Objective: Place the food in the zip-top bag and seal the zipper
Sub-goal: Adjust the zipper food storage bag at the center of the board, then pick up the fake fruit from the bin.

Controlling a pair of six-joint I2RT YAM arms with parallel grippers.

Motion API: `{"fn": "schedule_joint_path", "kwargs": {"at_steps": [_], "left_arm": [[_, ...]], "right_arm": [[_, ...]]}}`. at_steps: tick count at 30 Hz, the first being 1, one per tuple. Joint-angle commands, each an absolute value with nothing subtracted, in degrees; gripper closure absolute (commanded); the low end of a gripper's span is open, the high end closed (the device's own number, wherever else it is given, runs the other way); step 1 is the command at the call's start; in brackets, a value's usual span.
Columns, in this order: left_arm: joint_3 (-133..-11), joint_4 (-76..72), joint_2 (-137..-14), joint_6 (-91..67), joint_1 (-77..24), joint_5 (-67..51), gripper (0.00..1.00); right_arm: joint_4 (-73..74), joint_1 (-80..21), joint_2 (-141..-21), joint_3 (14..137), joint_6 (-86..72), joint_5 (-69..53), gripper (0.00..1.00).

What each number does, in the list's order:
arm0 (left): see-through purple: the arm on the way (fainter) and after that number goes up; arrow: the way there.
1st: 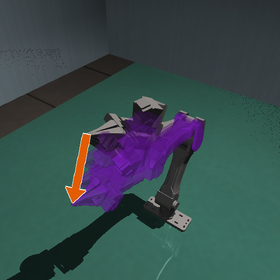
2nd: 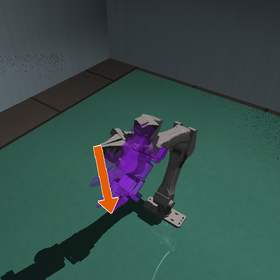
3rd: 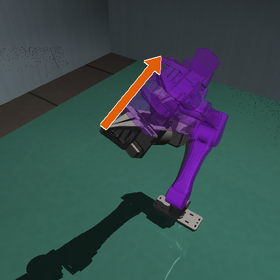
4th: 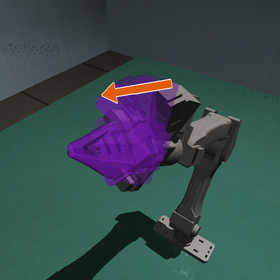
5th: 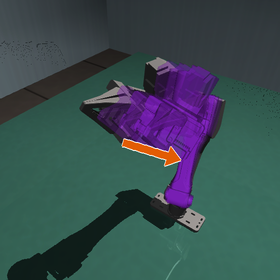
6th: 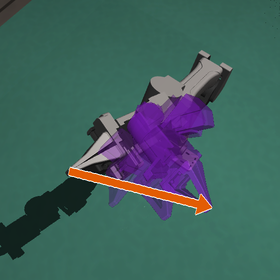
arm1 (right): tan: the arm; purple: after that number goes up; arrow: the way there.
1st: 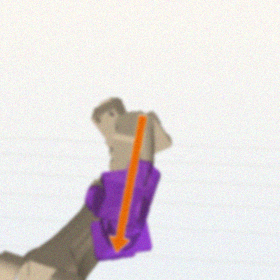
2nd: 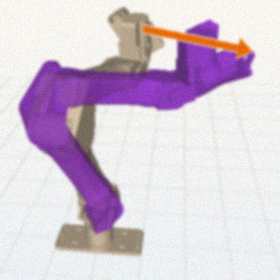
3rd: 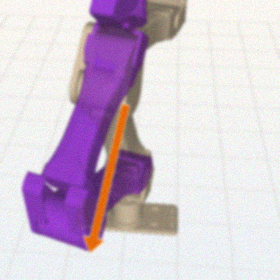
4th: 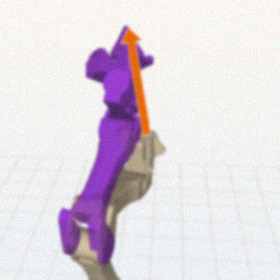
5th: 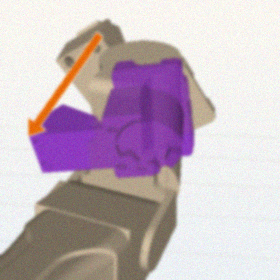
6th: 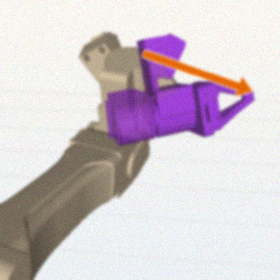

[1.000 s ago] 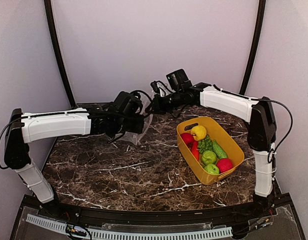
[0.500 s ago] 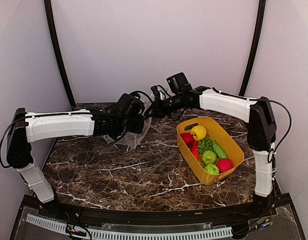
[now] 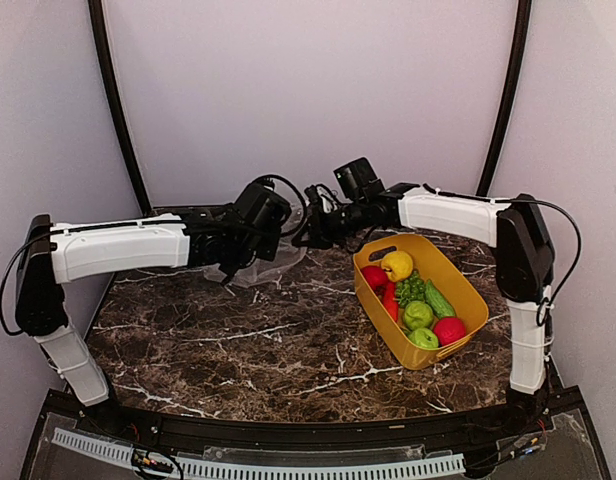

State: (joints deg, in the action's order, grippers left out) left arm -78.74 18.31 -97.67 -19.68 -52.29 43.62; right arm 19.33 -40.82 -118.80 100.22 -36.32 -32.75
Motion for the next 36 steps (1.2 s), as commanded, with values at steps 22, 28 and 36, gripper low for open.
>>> {"fn": "schedule_joint_path", "kwargs": {"at_steps": [22,28,36], "left_arm": [[-78.0,28.2,-90.5,-15.9,-51.2,41.2,0.99],[-78.5,30.4,-89.7,-10.0,-48.5,31.9,0.99],[-77.6,26.5,-92.6,-5.2,-46.8,14.7,0.99]], "right_arm": [[31.5,-34.3,-98.6,93.9,6.1,-54.2,0.48],[42.5,-26.8,-90.3,85.9,19.2,-42.0,0.49],[49.6,-23.0,-87.6,75.7,28.6,-26.2,0.48]]}}
